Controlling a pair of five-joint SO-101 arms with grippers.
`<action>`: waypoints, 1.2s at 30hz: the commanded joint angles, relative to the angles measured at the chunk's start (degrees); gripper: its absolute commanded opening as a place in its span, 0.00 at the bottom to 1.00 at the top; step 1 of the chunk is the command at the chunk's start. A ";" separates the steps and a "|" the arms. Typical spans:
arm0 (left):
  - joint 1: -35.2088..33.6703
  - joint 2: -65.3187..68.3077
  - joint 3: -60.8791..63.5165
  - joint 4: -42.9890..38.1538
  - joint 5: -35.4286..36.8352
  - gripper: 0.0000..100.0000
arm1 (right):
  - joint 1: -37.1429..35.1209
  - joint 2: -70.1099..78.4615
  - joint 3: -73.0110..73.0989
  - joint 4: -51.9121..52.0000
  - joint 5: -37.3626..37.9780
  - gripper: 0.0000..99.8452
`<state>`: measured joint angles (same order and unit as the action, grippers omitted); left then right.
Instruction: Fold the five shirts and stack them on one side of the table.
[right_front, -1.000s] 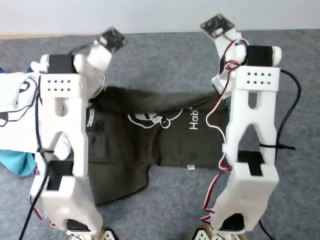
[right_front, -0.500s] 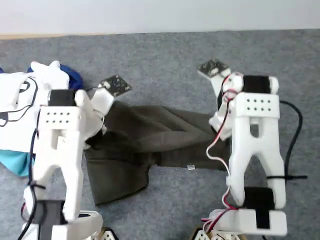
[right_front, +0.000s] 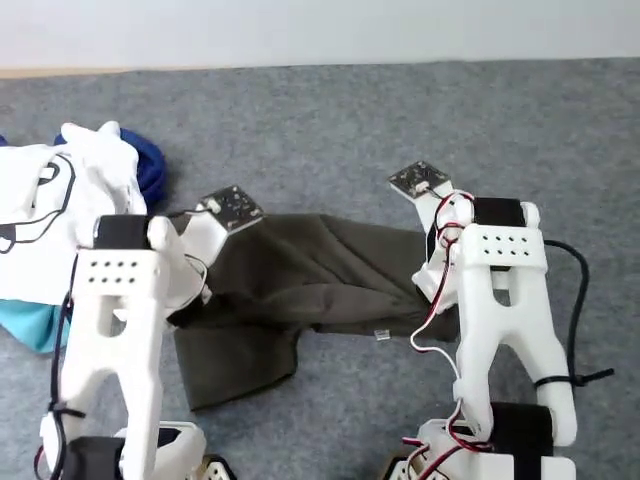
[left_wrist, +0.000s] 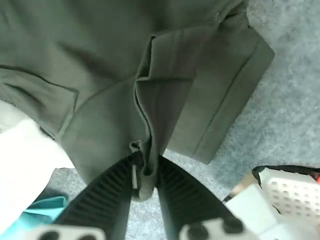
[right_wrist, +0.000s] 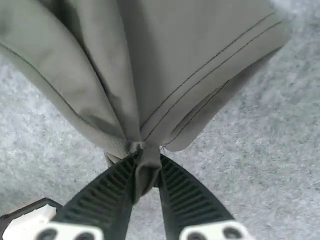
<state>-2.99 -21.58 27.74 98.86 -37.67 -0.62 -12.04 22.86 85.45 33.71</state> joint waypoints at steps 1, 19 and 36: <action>0.26 -4.75 0.92 1.58 -0.44 0.00 | 0.22 -2.68 -0.35 -0.40 1.67 0.01; 0.00 -22.07 12.00 1.67 -2.46 0.17 | 1.10 -5.85 -0.62 5.76 2.02 0.19; -1.49 -24.53 12.00 -12.57 5.01 0.07 | 0.92 -11.30 -0.53 -0.84 1.67 0.07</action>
<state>-4.13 -45.32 40.04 91.21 -35.03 0.00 -24.18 22.86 87.47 35.47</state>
